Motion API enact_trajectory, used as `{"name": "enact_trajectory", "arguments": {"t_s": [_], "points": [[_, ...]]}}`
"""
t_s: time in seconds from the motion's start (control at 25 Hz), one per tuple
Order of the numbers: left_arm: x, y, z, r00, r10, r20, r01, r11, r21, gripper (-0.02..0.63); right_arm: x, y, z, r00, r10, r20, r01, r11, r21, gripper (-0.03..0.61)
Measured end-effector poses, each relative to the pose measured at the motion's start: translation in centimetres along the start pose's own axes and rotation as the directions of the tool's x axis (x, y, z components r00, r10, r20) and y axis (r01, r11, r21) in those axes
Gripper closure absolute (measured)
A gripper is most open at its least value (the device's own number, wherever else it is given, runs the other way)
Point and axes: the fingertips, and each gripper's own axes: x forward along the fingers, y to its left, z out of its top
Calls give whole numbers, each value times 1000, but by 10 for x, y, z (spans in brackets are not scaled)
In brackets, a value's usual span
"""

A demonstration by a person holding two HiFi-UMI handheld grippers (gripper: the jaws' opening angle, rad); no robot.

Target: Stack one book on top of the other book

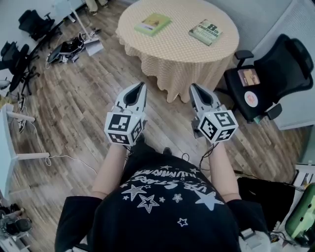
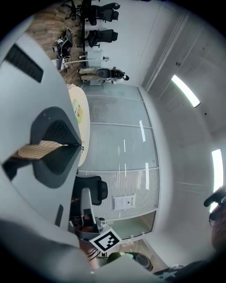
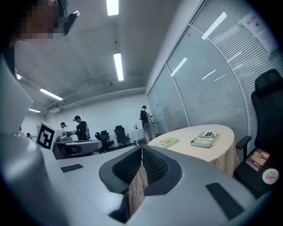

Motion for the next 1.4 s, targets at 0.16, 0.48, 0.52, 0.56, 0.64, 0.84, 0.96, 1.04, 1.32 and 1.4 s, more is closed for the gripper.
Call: {"name": "enact_trajectory", "arguments": {"t_s": [0.16, 0.48, 0.52, 0.56, 0.64, 0.84, 0.96, 1.04, 1.32, 1.4], "points": [[3, 5, -3, 1000, -7, -2, 7, 1000, -6, 603, 6, 2, 0, 1000, 11, -4, -11, 1000, -3, 548], [14, 48, -11, 999, -31, 12, 32, 999, -40, 603, 38, 12, 12, 997, 10, 82, -11, 1000, 12, 546], [18, 57, -11, 999, -38, 20, 39, 998, -48, 603, 45, 14, 13, 996, 7, 89, -8, 1000, 10, 546], [21, 66, -12, 999, -42, 23, 43, 998, -55, 603, 53, 15, 13, 996, 0, 87, -1, 1000, 14, 546], [26, 84, -12, 999, -49, 14, 50, 997, -61, 603, 71, 17, 8, 998, -20, 67, 18, 999, 36, 546], [40, 132, -15, 996, -87, -12, 86, 994, -69, 603, 117, 22, 5, 996, -91, 26, 90, 995, 43, 546], [44, 156, -9, 991, -136, -5, 136, 989, -57, 603, 140, 31, 8, 990, -136, 32, 134, 990, 38, 545], [46, 168, -5, 986, -164, 3, 164, 986, -40, 603, 149, 38, 8, 987, -155, 33, 154, 988, 34, 545], [48, 186, -16, 968, -251, -13, 250, 966, -66, 603, 154, 42, -6, 976, -219, 8, 218, 974, 65, 545], [52, 193, -19, 965, -262, -15, 260, 963, -67, 603, 156, 38, -9, 970, -242, 3, 241, 968, 72, 545]]}}
